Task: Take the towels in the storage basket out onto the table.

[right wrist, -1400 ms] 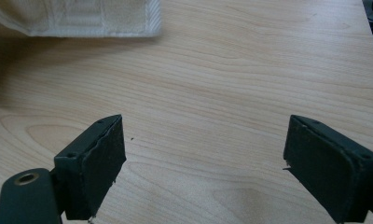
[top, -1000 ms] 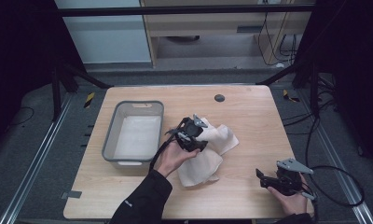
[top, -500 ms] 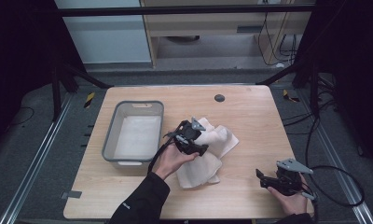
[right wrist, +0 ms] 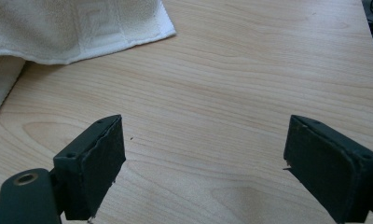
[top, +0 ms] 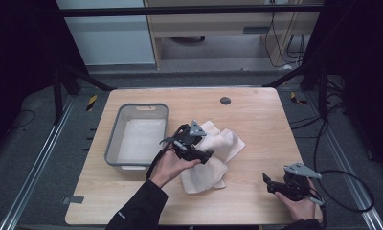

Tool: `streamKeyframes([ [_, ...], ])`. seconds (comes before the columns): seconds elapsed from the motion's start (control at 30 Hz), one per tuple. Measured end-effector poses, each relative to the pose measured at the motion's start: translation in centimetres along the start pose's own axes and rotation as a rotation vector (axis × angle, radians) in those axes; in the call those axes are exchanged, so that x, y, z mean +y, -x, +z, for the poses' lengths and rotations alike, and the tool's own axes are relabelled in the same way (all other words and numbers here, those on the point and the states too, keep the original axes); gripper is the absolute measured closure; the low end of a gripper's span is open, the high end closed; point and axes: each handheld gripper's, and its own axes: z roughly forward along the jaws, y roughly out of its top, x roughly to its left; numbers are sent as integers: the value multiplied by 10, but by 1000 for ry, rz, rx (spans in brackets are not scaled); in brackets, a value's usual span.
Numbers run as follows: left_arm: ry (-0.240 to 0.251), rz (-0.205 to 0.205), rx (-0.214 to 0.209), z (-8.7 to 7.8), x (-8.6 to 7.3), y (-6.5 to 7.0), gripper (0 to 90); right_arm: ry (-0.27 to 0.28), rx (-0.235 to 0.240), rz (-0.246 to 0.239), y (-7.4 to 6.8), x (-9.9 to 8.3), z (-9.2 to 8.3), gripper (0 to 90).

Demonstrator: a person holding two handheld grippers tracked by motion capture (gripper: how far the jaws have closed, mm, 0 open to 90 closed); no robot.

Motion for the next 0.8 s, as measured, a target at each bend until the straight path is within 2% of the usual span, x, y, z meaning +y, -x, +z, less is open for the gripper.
streamKeyframes([
  [0.37, 74, -23, 5, -30, -13, -5, 301, -8, 3, 4, -1, 0, 0, 122],
  [0.6, 129, -60, 38, -51, -32, -14, 302, -9, 0, -4, -1, 0, 1, 119],
  [0.8, 177, -104, 78, -69, -56, -24, 297, -10, -4, -7, -1, -1, 1, 117],
])
